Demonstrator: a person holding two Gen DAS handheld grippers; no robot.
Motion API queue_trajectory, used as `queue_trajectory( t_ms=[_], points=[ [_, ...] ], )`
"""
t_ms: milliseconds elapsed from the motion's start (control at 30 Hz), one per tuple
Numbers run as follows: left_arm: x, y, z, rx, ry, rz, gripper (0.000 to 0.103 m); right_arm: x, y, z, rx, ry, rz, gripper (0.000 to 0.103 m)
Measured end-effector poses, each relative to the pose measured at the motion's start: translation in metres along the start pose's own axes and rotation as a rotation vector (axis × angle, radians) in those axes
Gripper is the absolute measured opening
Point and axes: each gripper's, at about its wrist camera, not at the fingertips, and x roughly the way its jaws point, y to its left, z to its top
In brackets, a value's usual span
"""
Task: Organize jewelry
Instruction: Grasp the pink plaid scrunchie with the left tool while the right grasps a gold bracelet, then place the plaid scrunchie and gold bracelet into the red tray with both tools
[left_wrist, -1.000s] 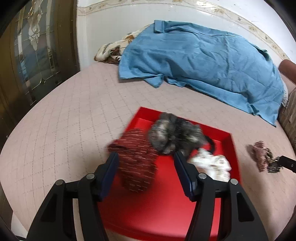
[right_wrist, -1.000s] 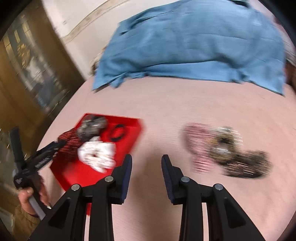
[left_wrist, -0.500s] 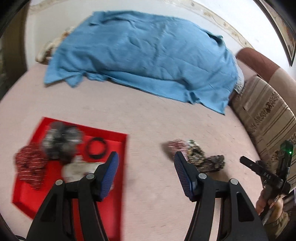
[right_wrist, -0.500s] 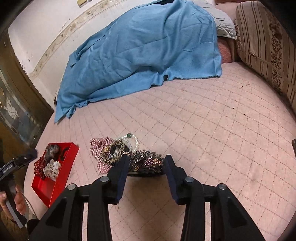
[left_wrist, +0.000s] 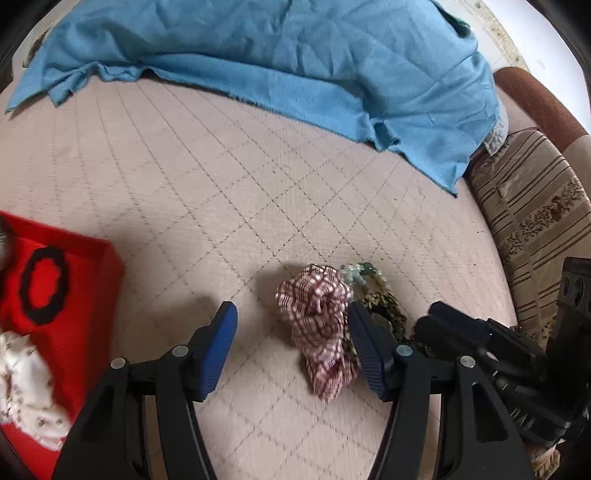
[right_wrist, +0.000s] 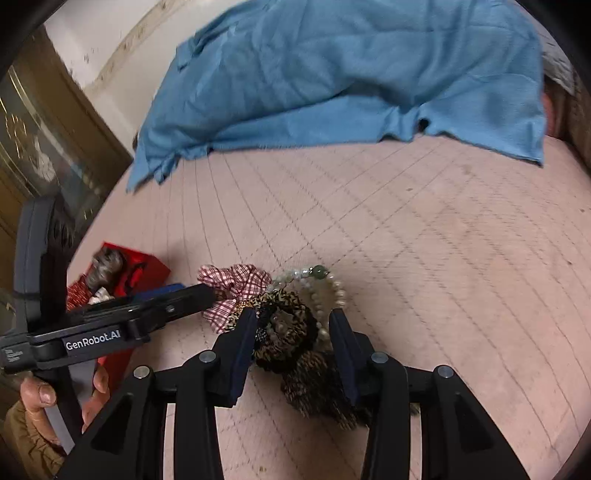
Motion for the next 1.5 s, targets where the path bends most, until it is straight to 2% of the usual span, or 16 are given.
queue_trajectory(
  t_ms=[133, 167, 233, 300, 333, 367, 533, 733, 867, 967, 1233, 1400, 1500],
  points=[
    [0.016, -0.002, 0.003, 0.000, 0.025, -0.014, 0.061, 0.015, 0.003, 0.000, -0.012, 0.022, -0.005, 0.043],
    [0.020, -0.002, 0.003, -0.001, 0.032, -0.018, 0.061, 0.016, 0.003, -0.001, -0.014, 0.022, -0.008, 0.038],
    [0.024, -0.003, 0.002, -0.005, 0.039, -0.030, 0.054, 0.017, 0.002, -0.001, -0.012, 0.023, -0.009, 0.025],
    [0.029, -0.003, 0.002, -0.003, 0.057, -0.044, 0.018, 0.017, -0.001, -0.001, -0.002, 0.024, -0.010, 0.012],
    [0.031, -0.003, 0.002, -0.007, 0.076, -0.063, 0.012, 0.016, -0.002, -0.002, 0.002, 0.023, -0.008, 0.009],
    [0.030, -0.004, 0.000, -0.010, 0.079, -0.076, 0.011, 0.015, -0.003, -0.002, 0.005, 0.020, -0.006, 0.008],
    [0.004, -0.010, -0.007, 0.008, 0.029, -0.088, 0.009, -0.003, -0.003, -0.005, 0.023, -0.013, 0.018, 0.006],
    [-0.054, -0.013, -0.021, 0.014, -0.044, -0.135, 0.009, -0.036, 0.011, -0.008, 0.033, -0.076, 0.041, 0.006],
    [-0.092, -0.004, -0.033, 0.008, -0.094, -0.163, 0.009, -0.054, 0.030, -0.009, 0.015, -0.099, 0.054, 0.006],
    [-0.122, 0.014, -0.045, -0.009, -0.133, -0.158, 0.009, -0.063, 0.050, -0.012, -0.012, -0.106, 0.065, 0.006],
    [-0.179, 0.096, -0.072, -0.087, -0.224, -0.016, 0.009, -0.062, 0.120, -0.018, -0.102, -0.087, 0.115, 0.006],
    [-0.195, 0.160, -0.085, -0.174, -0.260, 0.092, 0.009, -0.046, 0.174, -0.021, -0.158, -0.047, 0.167, 0.006],
    [-0.199, 0.192, -0.091, -0.232, -0.262, 0.118, 0.009, -0.031, 0.209, -0.026, -0.193, -0.014, 0.212, 0.006]
  ],
)
